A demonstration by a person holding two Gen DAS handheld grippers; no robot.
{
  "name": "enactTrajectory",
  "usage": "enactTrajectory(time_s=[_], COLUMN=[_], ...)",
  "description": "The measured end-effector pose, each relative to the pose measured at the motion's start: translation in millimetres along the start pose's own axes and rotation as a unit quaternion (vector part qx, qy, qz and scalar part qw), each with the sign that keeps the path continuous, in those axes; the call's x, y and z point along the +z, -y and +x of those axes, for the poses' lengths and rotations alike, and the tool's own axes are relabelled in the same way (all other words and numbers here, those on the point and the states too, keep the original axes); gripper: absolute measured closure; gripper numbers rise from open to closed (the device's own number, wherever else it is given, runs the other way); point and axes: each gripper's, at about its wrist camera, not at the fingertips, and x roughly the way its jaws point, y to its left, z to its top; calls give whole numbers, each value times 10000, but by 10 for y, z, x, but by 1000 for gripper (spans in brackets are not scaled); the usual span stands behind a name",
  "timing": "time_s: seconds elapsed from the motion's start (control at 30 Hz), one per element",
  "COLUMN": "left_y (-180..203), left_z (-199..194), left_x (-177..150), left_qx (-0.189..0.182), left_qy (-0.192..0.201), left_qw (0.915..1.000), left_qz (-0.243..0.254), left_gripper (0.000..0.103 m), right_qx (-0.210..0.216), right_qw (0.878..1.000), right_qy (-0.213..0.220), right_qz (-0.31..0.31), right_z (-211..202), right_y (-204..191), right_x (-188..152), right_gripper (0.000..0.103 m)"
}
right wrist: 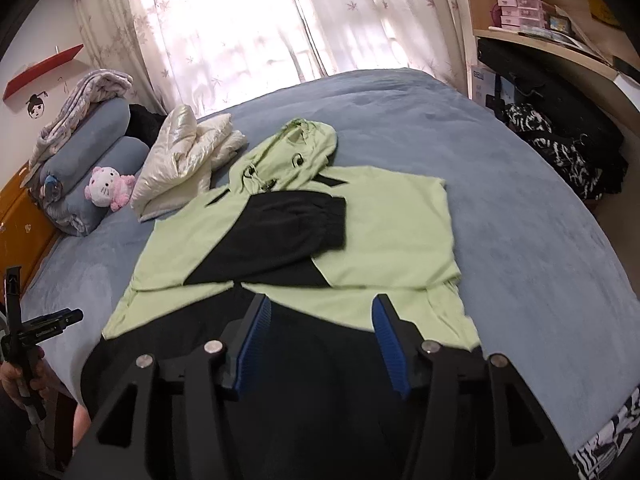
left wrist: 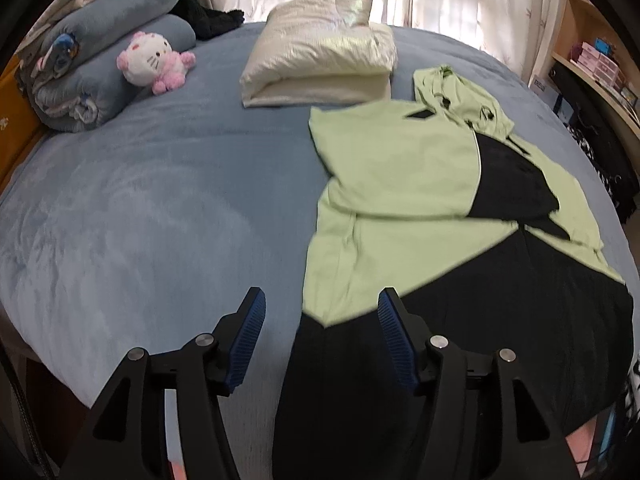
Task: Fold large clothes
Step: 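Move both tools down to the black hem of the jacket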
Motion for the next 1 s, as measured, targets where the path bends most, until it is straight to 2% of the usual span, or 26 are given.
enactTrajectory(time_s=[0.33, 0.53, 0.63, 0.73, 0.87, 1.0], left_y=[-204, -293, -345, -384, -373, -325], left_z=[196, 145, 117, 116, 137, 160], left_x=[-602, -903, -980, -1042, -1084, -1122], left_qx=[-420, -774, -954, -1107, -1224, -1297], left_qy=[-540, -372, -333, -297, -262, -209], left_qw=[9976, 9963, 9949, 9934, 9920, 9912], left_qz=[-63, -6, -40, -85, -155, -132], left_gripper=[45, 43, 41, 40, 39, 30], right_qx=[-336, -395, -281, -31, 360, 592], right_qw=[9989, 9965, 9948, 9943, 9941, 9937], right_qy=[-274, -523, -699, -697, -656, -719], right_qz=[198, 518, 687, 802, 789, 621], right_z=[-104, -194, -212, -227, -235, -178], right_y=[501, 963, 1167, 1248, 1226, 1126], right_x=[-501, -840, -1067, -1225, -1346, -1391], right_gripper=[49, 49, 49, 49, 49, 47])
